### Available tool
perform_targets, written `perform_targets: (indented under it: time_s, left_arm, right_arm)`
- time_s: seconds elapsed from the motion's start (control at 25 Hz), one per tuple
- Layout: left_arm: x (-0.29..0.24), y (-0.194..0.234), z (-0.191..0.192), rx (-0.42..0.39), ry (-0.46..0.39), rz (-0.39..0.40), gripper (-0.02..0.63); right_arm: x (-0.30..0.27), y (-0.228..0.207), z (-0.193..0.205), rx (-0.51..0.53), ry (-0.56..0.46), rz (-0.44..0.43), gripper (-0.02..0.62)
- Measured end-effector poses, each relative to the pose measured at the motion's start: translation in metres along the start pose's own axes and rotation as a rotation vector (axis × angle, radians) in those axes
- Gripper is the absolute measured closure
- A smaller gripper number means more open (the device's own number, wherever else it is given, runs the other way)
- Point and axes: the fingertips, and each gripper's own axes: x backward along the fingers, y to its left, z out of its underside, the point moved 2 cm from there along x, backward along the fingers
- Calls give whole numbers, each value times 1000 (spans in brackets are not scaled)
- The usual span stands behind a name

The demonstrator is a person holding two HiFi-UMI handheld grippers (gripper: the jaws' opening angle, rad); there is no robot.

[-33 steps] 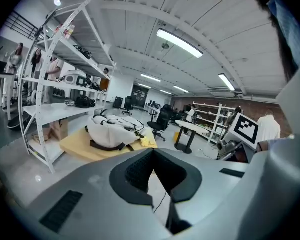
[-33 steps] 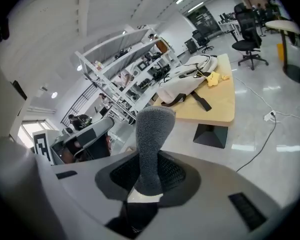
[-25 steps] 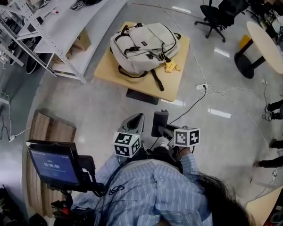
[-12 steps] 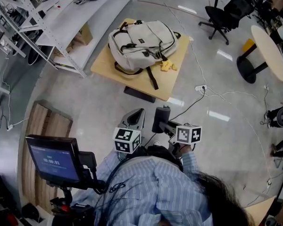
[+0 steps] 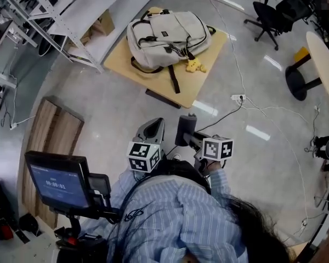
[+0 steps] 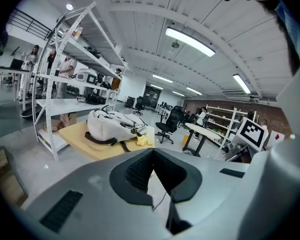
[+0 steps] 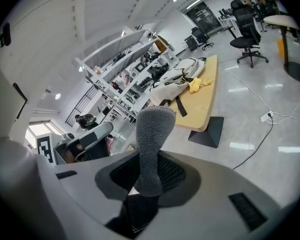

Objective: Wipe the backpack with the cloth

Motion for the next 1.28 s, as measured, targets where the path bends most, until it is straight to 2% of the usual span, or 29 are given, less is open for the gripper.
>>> perform_targets:
  time_s: [0.28,0.44,0.72,0.96,1.12,1.28]
  left_arm:
    - [-4,22,-15,11,-12,-78,601]
    - [-26,58,-30,20,-25,-94,601]
    - [-89,139,-82,20,-14,-47,601]
    - [-128,197,-111,6,-5,-22,601]
    - [-142,220,-114,36,11,-18,601]
    - [-150,229,-112,64,32,-6,601]
  right_arm:
    - [-11,4,-18,27,24,-43,502]
    - [-37,4,-48,44,20,-42,502]
    - [-115,11,-139,131,9,-10,502]
    - [-192,21,-209,208,22,13,502]
    - [-239,28,-238,292,47,33,502]
    - [-280,39,-250,405,103,9,502]
